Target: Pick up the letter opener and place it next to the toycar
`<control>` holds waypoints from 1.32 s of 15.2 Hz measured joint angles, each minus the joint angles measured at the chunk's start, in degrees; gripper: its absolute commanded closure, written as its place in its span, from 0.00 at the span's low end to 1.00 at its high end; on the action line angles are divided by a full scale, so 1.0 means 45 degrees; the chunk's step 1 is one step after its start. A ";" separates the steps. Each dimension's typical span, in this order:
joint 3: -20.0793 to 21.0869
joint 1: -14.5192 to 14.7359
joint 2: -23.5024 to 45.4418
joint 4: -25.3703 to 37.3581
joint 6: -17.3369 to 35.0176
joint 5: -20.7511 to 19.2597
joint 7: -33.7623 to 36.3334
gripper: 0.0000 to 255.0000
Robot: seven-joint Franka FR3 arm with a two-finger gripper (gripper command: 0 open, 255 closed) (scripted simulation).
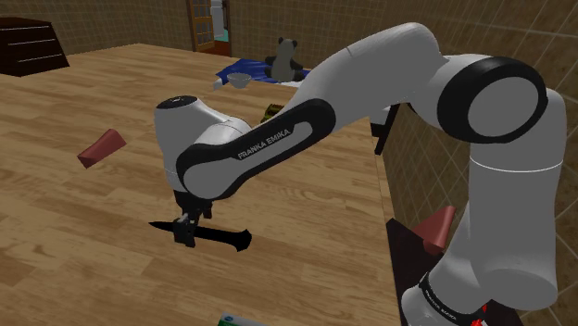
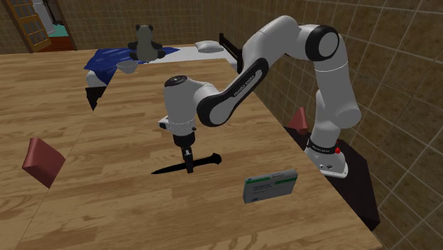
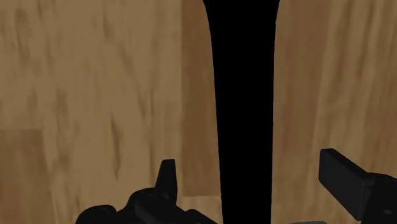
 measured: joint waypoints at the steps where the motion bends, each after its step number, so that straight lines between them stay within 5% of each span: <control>1: -0.0001 -0.0002 0.0000 -0.0006 0.0007 0.0000 -0.0002 0.00; 3: -0.0002 -0.0003 0.0001 -0.0009 0.0012 -0.0001 -0.0003 0.00; 4: -0.0002 -0.0003 0.0001 -0.0009 0.0012 -0.0001 -0.0003 1.00; 20: 0.0077 -0.0069 -0.0390 0.0312 -0.0673 0.0168 -0.0100 1.00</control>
